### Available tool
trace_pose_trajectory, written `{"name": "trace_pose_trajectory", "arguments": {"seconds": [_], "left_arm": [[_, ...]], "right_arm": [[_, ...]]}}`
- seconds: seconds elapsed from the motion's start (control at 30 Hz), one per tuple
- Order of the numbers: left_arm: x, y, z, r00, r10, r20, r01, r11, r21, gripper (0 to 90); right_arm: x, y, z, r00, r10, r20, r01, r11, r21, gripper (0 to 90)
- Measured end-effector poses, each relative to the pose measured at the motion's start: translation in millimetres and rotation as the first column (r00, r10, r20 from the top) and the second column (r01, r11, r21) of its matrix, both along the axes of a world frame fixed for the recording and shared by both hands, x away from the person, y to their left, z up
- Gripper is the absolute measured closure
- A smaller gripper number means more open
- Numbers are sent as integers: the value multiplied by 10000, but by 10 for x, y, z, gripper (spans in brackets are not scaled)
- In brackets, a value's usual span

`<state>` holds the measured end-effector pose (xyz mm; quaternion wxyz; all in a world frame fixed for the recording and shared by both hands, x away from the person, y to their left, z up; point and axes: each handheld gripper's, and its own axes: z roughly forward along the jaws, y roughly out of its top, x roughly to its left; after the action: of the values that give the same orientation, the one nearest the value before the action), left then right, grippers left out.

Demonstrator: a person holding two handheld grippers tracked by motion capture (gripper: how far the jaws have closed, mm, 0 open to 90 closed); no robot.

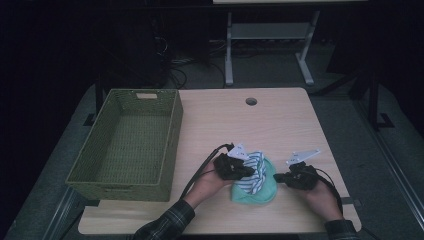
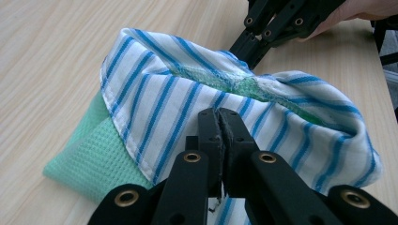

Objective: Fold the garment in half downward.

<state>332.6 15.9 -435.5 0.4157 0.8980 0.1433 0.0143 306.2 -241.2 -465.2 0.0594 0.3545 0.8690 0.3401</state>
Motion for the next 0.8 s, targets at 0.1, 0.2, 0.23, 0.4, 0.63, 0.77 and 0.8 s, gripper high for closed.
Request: {"name": "trace_pose_trajectory", "arguments": {"seconds": [0.1, 0.2, 0.23, 0.4, 0.63, 0.77, 0.8], "left_arm": [[3, -67, -7, 9999, -140, -27, 140, 9999, -26, 874], [10, -139, -8, 9997, -253, -16, 253, 9997, -27, 874], [10, -158, -10, 9996, -271, 1, 271, 9996, -32, 874], [21, -259, -24, 9992, -395, 59, 394, 9992, 69, 874], [51, -380, -126, 9991, -427, -63, 429, 9985, 354, 874], [46, -388, -126, 9991, -428, -43, 429, 9986, 323, 869], [45, -376, -108, 9990, -439, -5, 439, 9984, 346, 866]], "right_arm": [[-8, 7, 3, 10000, -41, -78, 42, 10000, 30, 895], [-8, 7, 1, 10000, -16, -92, 16, 10000, 65, 895], [-6, 3, 0, 10000, 3, -86, -2, 10000, 89, 895], [-2, -40, 14, 9999, -151, -11, 151, 9999, 23, 895], [0, -120, 76, 9986, -423, 306, 418, 9990, 152, 895], [0, -132, 92, 9981, -459, 400, 454, 9989, 136, 895], [-2, -139, 102, 9978, -482, 455, 476, 9988, 144, 895]]}}
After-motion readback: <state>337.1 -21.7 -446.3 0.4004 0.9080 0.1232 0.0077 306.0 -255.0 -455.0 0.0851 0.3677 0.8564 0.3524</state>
